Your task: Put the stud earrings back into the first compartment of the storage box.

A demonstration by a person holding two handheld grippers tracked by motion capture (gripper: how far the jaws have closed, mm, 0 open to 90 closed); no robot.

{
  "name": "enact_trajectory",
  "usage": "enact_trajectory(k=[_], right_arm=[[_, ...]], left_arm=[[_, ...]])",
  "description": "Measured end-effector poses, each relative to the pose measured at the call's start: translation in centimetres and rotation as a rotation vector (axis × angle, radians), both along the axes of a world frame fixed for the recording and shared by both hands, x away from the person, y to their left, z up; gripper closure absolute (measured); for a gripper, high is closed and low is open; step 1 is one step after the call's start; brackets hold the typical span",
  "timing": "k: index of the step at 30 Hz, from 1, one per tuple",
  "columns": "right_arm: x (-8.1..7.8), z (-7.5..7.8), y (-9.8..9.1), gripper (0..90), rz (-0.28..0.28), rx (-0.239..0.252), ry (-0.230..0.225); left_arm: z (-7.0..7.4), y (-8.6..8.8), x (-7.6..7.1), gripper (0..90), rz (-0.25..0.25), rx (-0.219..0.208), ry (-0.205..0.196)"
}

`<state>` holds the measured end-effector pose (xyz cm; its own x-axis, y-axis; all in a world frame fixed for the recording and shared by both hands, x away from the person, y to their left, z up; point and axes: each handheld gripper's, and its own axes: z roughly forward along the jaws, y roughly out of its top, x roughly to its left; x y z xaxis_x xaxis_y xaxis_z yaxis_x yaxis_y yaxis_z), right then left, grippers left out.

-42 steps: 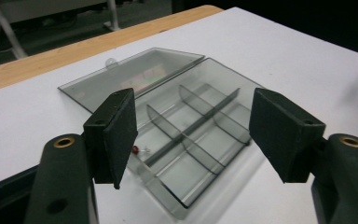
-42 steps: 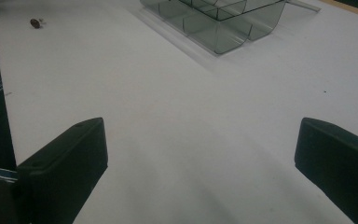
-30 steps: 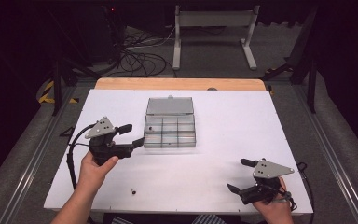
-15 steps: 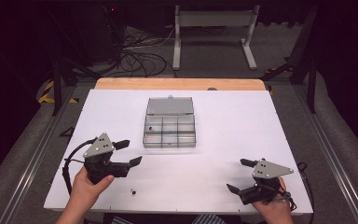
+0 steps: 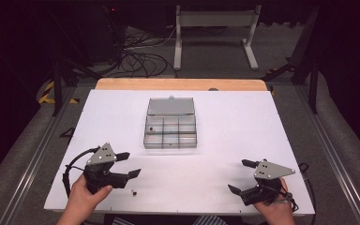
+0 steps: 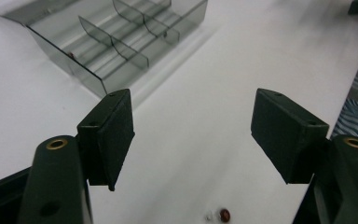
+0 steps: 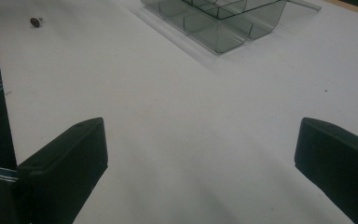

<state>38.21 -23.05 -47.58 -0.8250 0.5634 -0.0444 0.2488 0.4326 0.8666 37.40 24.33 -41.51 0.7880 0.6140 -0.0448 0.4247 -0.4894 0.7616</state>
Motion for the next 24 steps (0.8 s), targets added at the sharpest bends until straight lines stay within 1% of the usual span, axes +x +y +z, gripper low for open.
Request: enact_trajectory(k=[2,5,9,13,20,24], right_arm=[[0.0,0.0,0.1,3.3,0.001,-0.002,0.000],[0.0,0.0,0.1,3.3,0.002,-0.002,0.001],[0.0,0.0,0.1,3.3,0.000,-0.002,0.002],[0.0,-0.1,0.1,3.3,0.003,-0.006,0.004],[0.0,-0.1,0.1,3.3,0.003,-0.003,0.004],[0.0,-0.1,0.1,3.3,0.005,-0.005,0.006]], left_arm=[[-0.3,-0.1,-0.2,32.6,-0.020,0.019,0.028],[-0.6,-0.2,-0.5,33.5,-0.025,0.057,0.037],[-1.0,-0.4,-0.8,34.7,-0.031,0.085,0.075],[-1.7,-0.8,-1.1,36.1,-0.042,0.141,0.105],[-2.8,-1.1,-1.1,38.4,-0.051,0.188,0.149],[-3.5,-1.3,-0.9,39.7,-0.055,0.217,0.187]])
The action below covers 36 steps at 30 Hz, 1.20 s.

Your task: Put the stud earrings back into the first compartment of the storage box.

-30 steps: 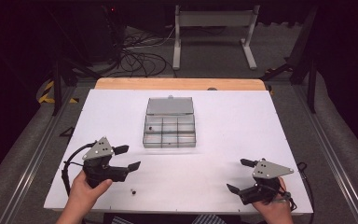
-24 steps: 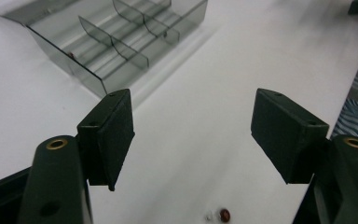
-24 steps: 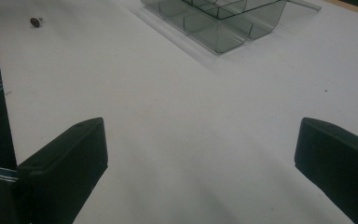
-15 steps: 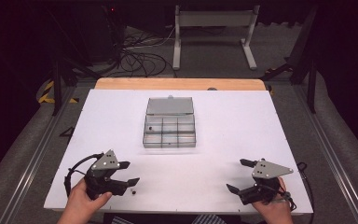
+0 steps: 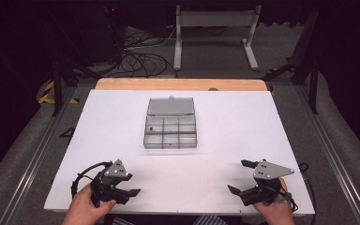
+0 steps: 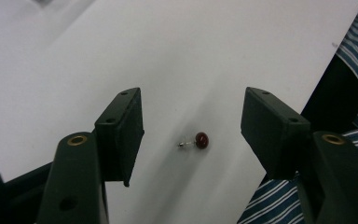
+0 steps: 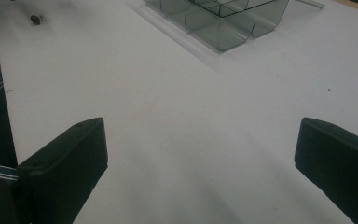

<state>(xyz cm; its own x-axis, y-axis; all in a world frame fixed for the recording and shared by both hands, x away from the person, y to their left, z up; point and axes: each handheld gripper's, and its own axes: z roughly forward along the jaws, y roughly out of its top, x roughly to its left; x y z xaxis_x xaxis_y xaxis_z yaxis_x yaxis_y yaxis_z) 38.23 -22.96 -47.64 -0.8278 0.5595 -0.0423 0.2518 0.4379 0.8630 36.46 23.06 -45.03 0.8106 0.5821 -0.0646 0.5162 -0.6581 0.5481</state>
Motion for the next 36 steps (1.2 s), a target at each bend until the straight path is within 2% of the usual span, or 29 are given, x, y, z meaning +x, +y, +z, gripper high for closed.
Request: enact_trajectory(k=[6,15,21,26,36], right_arm=[[0.0,0.0,0.0,3.3,0.001,-0.001,0.000],[0.0,0.0,0.0,3.3,0.004,-0.002,0.001],[0.0,0.0,0.0,3.3,0.005,-0.004,0.004],[0.0,-0.1,0.0,3.3,0.005,-0.005,0.005],[0.0,-0.1,0.1,3.3,0.005,-0.006,0.005]], left_arm=[[-0.8,-0.3,0.1,42.4,-0.008,0.047,0.036],[-1.6,-0.8,0.1,53.1,-0.025,0.118,0.052],[-1.8,-0.9,0.1,61.0,-0.013,0.135,0.027],[-1.7,-1.2,-0.2,69.8,-0.024,0.157,0.008],[-1.7,-1.3,-0.1,70.5,-0.032,0.159,0.006]])
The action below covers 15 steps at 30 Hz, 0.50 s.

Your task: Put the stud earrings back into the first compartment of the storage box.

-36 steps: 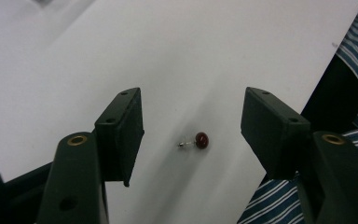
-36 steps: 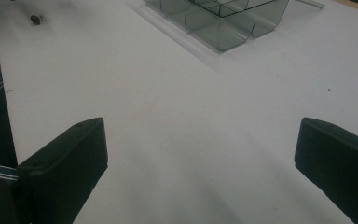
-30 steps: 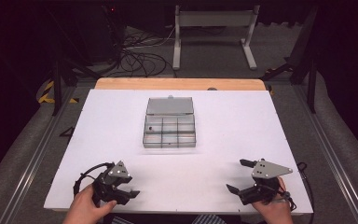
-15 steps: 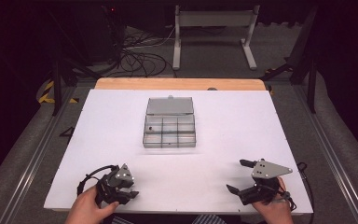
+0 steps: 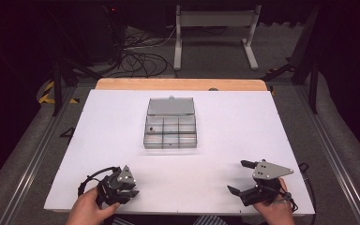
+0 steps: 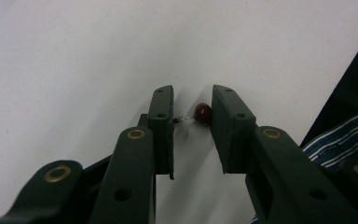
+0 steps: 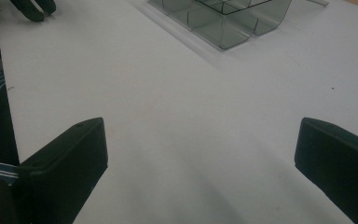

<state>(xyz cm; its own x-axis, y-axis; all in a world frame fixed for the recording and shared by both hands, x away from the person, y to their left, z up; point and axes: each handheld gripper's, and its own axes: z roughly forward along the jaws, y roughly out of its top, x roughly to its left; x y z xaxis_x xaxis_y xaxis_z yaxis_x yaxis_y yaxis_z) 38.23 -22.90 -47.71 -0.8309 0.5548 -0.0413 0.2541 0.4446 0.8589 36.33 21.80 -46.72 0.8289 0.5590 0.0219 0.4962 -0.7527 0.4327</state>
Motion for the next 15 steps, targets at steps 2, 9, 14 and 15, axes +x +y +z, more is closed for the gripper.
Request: enact_trajectory(k=[2,9,14,15], right_arm=[[0.0,0.0,0.0,3.3,0.001,0.001,0.000],[0.0,0.0,0.0,3.3,0.001,0.003,0.001],[0.1,0.0,0.1,3.3,0.001,0.003,0.001],[0.1,0.0,0.1,3.3,0.001,0.003,0.001]], left_arm=[[0.1,0.0,0.0,70.5,0.003,0.003,-0.005],[1.0,0.2,0.2,70.6,0.010,-0.035,-0.054],[2.0,0.4,0.3,70.6,0.016,-0.083,-0.082],[2.1,0.4,0.3,70.6,0.018,-0.089,-0.092]])
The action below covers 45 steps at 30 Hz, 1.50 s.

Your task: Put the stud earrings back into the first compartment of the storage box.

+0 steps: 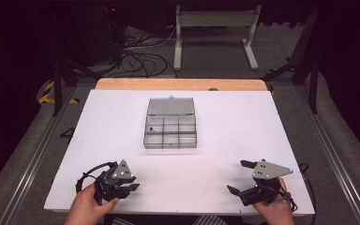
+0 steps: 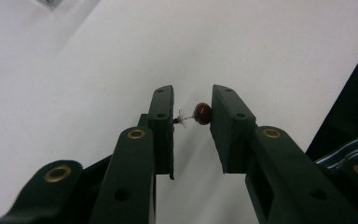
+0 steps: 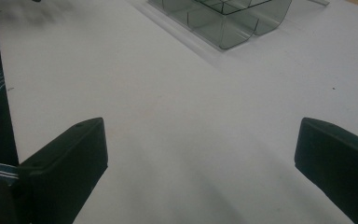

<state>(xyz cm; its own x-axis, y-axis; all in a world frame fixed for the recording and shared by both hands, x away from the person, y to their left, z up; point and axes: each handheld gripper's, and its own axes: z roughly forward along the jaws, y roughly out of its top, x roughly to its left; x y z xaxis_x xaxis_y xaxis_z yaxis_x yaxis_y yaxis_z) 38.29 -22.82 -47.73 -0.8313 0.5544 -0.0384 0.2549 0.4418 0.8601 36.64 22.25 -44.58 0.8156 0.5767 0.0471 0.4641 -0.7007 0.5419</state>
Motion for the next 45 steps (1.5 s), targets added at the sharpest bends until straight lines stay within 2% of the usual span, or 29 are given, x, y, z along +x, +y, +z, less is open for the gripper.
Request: enact_trajectory(k=[10,21,26,35,41,45], right_arm=[[0.1,0.0,0.0,3.3,-0.002,-0.002,0.002],[0.1,-0.1,0.1,3.3,-0.001,-0.005,0.004],[0.1,-0.1,0.1,3.3,-0.002,-0.005,0.006],[0.1,-0.1,0.1,3.3,-0.002,-0.006,0.006],[0.1,-0.1,0.0,3.3,0.000,-0.006,0.006],[0.1,-0.1,0.0,3.3,0.000,-0.006,0.007]], left_arm=[[0.9,0.2,0.1,70.6,0.003,-0.026,-0.030],[3.2,0.7,0.9,70.6,0.035,-0.109,-0.093],[4.1,0.7,1.4,70.6,0.055,-0.133,-0.111],[5.3,0.9,2.9,70.6,0.068,-0.220,-0.140],[6.2,1.0,4.0,70.5,0.088,-0.270,-0.172],[6.5,1.1,5.0,70.4,0.098,-0.311,-0.173]])
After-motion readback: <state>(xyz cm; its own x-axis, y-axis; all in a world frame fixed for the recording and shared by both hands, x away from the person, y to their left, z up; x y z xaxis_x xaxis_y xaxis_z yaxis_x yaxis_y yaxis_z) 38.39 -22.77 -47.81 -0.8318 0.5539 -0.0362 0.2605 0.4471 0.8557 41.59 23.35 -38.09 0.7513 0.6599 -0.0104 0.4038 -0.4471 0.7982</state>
